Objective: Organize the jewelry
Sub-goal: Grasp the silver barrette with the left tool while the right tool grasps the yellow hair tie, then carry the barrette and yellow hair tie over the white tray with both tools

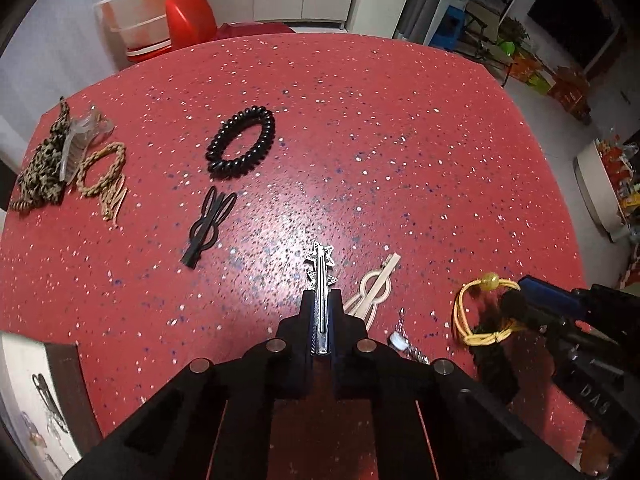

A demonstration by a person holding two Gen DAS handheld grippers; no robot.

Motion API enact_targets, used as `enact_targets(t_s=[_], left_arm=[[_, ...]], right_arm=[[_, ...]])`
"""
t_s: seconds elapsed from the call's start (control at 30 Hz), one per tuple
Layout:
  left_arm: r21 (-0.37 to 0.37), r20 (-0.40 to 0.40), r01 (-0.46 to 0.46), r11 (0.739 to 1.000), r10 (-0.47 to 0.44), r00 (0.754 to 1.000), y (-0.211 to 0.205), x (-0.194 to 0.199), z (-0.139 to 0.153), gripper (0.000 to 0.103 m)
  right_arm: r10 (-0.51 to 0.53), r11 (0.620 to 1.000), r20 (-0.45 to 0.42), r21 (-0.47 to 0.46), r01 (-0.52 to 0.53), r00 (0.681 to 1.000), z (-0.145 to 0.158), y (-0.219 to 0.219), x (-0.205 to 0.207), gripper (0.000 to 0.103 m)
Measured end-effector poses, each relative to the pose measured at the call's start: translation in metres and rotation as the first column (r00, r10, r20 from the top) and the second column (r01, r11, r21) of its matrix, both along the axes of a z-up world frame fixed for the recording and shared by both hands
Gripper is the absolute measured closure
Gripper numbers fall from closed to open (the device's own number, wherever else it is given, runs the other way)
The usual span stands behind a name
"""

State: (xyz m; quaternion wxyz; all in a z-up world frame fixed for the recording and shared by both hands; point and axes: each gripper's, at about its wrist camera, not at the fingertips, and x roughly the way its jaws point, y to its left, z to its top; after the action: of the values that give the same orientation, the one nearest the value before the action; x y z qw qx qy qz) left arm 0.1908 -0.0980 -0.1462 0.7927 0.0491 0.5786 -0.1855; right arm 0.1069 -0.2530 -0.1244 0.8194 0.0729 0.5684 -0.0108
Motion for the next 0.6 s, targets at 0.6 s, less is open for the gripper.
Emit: enact_targets(t_s=[0.6], left_arm=[[-0.044,0.007,-0.029,0.999,0.029,1.000,0.040,-0.058,0.047,0.096]], right_arm=[[-0.054,0.993,-0.006,0.107,0.055,0.998,0.027,0.000,-0.034,0.084]])
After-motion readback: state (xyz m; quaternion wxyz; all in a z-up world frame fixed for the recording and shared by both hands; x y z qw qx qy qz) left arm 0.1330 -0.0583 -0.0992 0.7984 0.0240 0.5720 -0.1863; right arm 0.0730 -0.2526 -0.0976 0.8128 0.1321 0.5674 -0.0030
